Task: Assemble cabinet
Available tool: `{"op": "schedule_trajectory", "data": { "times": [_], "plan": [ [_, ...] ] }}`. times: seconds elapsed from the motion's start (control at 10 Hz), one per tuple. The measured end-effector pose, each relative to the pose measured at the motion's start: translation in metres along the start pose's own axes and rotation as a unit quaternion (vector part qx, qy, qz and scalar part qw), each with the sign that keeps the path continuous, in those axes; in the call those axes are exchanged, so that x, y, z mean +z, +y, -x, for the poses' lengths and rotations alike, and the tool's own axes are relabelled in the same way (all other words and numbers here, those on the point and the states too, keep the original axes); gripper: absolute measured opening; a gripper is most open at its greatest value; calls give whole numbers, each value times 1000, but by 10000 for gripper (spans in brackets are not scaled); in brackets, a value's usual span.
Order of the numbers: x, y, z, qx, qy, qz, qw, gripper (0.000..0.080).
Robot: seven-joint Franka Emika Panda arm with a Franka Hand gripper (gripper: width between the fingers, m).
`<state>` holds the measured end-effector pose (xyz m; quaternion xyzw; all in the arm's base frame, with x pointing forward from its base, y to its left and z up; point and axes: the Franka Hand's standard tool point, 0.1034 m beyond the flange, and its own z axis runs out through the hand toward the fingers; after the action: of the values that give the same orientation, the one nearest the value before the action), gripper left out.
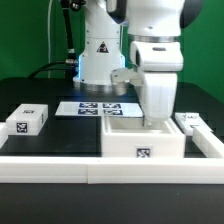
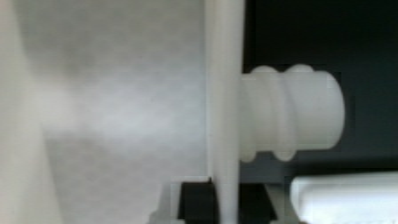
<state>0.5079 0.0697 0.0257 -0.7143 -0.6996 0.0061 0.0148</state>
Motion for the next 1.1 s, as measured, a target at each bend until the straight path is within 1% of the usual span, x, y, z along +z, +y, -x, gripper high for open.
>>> {"op": "schedule_trajectory", "data": {
  "times": [0.2, 0.5, 0.7, 1.1],
  "plan": [
    [0, 6, -19, -2, 2, 5, 1000, 41],
    [-1, 8, -39, 8, 2, 8, 1000, 39],
    [-2, 8, -44, 10, 0, 4, 1000, 38],
    [-2, 8, -43, 11, 0, 4, 1000, 37]
  ]
}}
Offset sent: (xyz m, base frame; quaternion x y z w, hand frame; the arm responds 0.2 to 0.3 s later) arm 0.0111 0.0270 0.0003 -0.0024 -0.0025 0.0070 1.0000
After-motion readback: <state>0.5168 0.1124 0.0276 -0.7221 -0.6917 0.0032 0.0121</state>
